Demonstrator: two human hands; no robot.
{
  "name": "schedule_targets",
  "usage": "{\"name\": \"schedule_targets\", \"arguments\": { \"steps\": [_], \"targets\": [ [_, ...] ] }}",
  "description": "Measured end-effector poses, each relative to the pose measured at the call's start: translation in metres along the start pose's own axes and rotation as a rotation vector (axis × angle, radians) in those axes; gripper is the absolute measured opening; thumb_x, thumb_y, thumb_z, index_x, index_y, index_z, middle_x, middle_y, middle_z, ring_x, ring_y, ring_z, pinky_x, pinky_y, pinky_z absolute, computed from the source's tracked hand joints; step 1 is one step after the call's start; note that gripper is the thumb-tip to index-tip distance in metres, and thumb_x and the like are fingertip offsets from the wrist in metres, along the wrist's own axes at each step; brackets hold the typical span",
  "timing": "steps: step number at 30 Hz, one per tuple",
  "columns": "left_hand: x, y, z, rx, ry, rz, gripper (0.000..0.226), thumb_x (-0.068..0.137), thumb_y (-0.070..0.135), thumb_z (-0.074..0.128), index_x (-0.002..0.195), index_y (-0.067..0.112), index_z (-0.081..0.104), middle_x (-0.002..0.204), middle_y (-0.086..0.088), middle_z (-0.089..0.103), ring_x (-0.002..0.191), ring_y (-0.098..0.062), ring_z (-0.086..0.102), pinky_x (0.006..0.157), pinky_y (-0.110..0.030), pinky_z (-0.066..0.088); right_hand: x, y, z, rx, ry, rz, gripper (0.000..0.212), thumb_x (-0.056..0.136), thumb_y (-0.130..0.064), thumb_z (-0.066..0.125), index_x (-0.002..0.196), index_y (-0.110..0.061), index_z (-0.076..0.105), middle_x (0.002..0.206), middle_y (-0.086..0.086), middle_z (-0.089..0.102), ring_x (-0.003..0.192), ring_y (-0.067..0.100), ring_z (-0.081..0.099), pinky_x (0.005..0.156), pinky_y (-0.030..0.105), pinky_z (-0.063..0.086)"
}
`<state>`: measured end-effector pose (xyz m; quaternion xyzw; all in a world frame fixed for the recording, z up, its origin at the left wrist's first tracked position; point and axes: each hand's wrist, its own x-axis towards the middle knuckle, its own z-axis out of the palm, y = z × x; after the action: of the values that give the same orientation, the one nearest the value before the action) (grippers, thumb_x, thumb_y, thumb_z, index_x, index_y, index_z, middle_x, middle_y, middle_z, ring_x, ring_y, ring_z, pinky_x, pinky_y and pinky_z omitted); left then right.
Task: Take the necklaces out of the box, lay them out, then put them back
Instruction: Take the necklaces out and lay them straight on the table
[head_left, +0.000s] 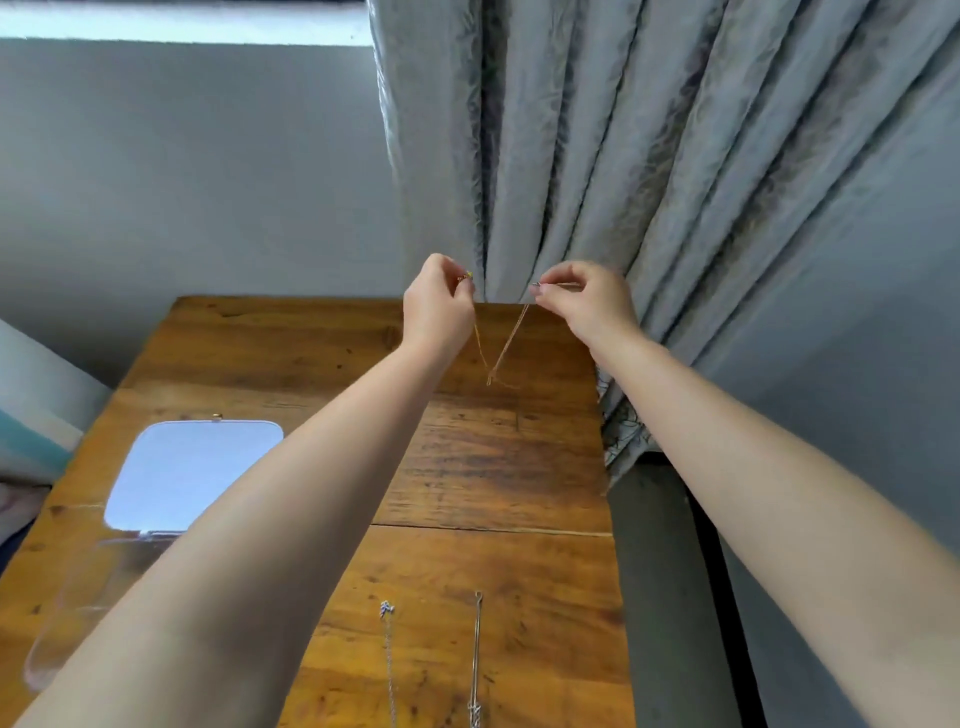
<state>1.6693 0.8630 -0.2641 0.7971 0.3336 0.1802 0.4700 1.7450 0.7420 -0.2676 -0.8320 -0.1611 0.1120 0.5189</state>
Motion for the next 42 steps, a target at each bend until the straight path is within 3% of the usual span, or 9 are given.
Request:
{"name": "schedule_targets", "arguments": {
  "steps": [3, 6, 8, 12, 17, 22, 30, 37, 42],
  "targets": [
    [0.003, -0.009, 0.017, 0.042, -0.011, 0.073, 0.016, 0.095, 0.009, 0.051, 0.108, 0.002, 0.056, 0.109, -0.014, 0.067, 0.095, -0.022, 0.061, 0.078, -0.025, 0.044, 0.001, 0.019, 0.008, 0.068, -0.072, 0.003, 0.012, 0.083, -0.007, 0.063, 0.077, -0.017, 0.064, 0.097, 0.014, 0.071, 0.096, 0.024, 0.067, 0.093, 0.043, 0.054],
    [-0.018, -0.051, 0.031, 0.125, -0.071, 0.028, 0.015, 0.094, 0.010, 0.052, 0.106, 0.002, 0.058, 0.105, -0.015, 0.069, 0.094, -0.026, 0.063, 0.080, -0.030, 0.048, -0.022, 0.058, 0.023, 0.007, -0.165, 0.041, 0.007, 0.082, -0.001, 0.062, 0.084, -0.007, 0.066, 0.091, 0.015, 0.071, 0.093, 0.025, 0.068, 0.092, 0.044, 0.054],
    [-0.041, -0.086, 0.039, 0.287, -0.145, -0.031, 0.015, 0.093, 0.012, 0.052, 0.104, 0.005, 0.060, 0.103, -0.014, 0.070, 0.096, -0.030, 0.064, 0.083, -0.035, 0.051, -0.045, 0.088, 0.034, -0.094, -0.212, 0.076, 0.010, 0.081, 0.000, 0.062, 0.083, -0.009, 0.066, 0.086, 0.013, 0.071, 0.090, 0.027, 0.069, 0.090, 0.043, 0.055],
    [-0.085, -0.138, 0.046, 0.610, -0.381, -0.074, 0.022, 0.088, 0.009, 0.049, 0.105, 0.012, 0.064, 0.110, -0.013, 0.069, 0.103, -0.032, 0.061, 0.081, -0.036, 0.051, -0.090, 0.126, 0.048, -0.379, -0.300, 0.060, 0.015, 0.083, -0.001, 0.056, 0.090, 0.000, 0.070, 0.102, 0.017, 0.070, 0.098, 0.030, 0.063, 0.078, 0.022, 0.041],
    [-0.114, -0.154, 0.047, 0.719, -0.433, -0.009, 0.023, 0.090, 0.016, 0.050, 0.111, 0.010, 0.060, 0.115, -0.015, 0.061, 0.107, -0.034, 0.057, 0.083, -0.038, 0.049, -0.128, 0.144, 0.051, -0.582, -0.418, -0.075, 0.018, 0.085, 0.000, 0.052, 0.094, 0.002, 0.068, 0.108, 0.017, 0.065, 0.107, 0.030, 0.055, 0.092, 0.032, 0.042],
    [-0.131, -0.157, 0.038, 0.746, -0.469, 0.030, 0.030, 0.089, 0.022, 0.052, 0.117, 0.011, 0.054, 0.120, -0.012, 0.058, 0.111, -0.032, 0.055, 0.085, -0.039, 0.049, -0.147, 0.146, 0.045, -0.720, -0.432, -0.155, 0.019, 0.086, -0.007, 0.052, 0.097, 0.000, 0.067, 0.111, 0.014, 0.062, 0.108, 0.030, 0.050, 0.089, 0.036, 0.043],
    [-0.180, -0.179, -0.046, 0.764, -0.369, 0.028, 0.027, 0.094, 0.022, 0.048, 0.114, 0.009, 0.059, 0.115, -0.011, 0.059, 0.106, -0.031, 0.056, 0.080, -0.037, 0.053, -0.175, 0.088, 0.070, -0.596, -0.460, -0.108, 0.022, 0.088, -0.010, 0.052, 0.100, 0.000, 0.067, 0.111, 0.018, 0.064, 0.107, 0.030, 0.055, 0.091, 0.034, 0.043],
    [-0.196, -0.224, -0.171, 0.766, -0.144, -0.131, 0.023, 0.093, 0.013, 0.048, 0.103, 0.000, 0.064, 0.107, -0.019, 0.062, 0.100, -0.035, 0.057, 0.075, -0.040, 0.049, -0.208, 0.018, 0.154, -0.547, -0.601, -0.189, 0.021, 0.085, -0.007, 0.052, 0.096, 0.002, 0.068, 0.106, 0.021, 0.068, 0.103, 0.033, 0.058, 0.086, 0.035, 0.045],
    [-0.192, -0.266, -0.247, 0.815, -0.134, -0.200, 0.024, 0.091, 0.012, 0.049, 0.108, 0.002, 0.063, 0.114, -0.018, 0.060, 0.108, -0.034, 0.055, 0.078, -0.040, 0.049, -0.241, -0.011, 0.219, -0.557, -0.624, -0.200, 0.019, 0.084, -0.006, 0.052, 0.093, 0.001, 0.068, 0.102, 0.021, 0.067, 0.101, 0.034, 0.057, 0.083, 0.035, 0.043]
  ]
}}
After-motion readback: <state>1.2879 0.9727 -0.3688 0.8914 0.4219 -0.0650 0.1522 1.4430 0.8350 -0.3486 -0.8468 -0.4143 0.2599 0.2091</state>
